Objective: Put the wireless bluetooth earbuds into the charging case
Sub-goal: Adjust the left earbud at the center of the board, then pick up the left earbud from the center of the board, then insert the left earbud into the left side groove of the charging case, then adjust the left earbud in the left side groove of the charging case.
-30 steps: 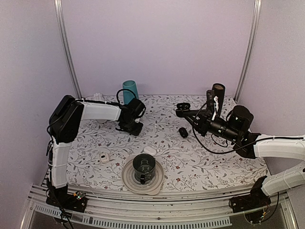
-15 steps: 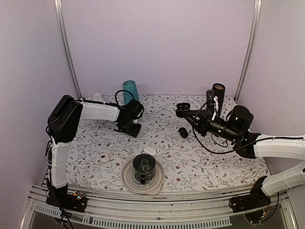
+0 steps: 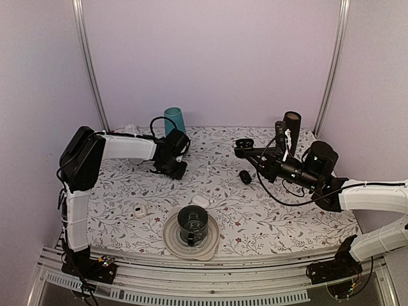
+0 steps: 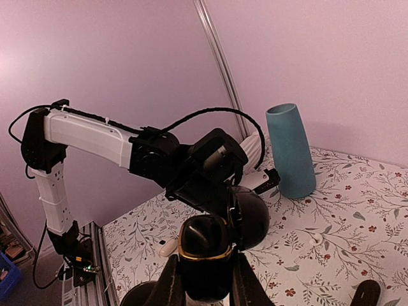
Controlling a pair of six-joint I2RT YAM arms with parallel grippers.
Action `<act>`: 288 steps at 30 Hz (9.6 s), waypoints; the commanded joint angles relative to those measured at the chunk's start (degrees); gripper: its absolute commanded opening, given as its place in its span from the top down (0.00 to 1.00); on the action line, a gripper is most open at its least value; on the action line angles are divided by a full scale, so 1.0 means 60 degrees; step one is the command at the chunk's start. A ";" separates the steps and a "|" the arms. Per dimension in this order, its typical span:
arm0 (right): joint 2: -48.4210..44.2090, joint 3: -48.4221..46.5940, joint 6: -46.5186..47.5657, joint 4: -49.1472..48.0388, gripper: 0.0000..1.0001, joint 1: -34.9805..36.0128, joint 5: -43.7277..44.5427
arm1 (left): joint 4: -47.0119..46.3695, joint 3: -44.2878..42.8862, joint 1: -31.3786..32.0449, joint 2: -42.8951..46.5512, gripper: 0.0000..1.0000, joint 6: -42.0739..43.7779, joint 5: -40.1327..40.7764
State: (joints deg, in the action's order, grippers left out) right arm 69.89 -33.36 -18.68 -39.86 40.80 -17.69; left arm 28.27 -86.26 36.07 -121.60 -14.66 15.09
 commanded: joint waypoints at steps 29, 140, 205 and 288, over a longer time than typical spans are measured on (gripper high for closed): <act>-0.0230 -0.0083 0.0149 0.0038 0.97 -0.0053 -0.0957 | 0.0808 -0.0288 -0.0373 -0.0452 0.74 -0.3880 0.0568; 0.3899 -0.1670 -0.1645 -0.5380 0.97 0.0045 -0.0006 | -0.6363 0.0825 0.0536 0.4482 0.90 -0.1956 -0.4066; 0.5378 -0.4209 -0.3195 -0.6035 0.98 0.0460 -0.0710 | -0.8911 0.2846 0.1409 0.5825 0.88 -0.0632 -0.4652; 0.4670 -0.4121 -0.1078 -0.4768 0.98 0.0350 -0.1403 | -0.5680 0.2212 0.0716 0.6166 0.61 -0.1723 -0.3482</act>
State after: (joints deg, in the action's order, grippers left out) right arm 99.70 -57.78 -26.48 -68.51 42.48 -26.92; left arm -8.32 -70.37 40.36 -83.64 -24.60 -4.99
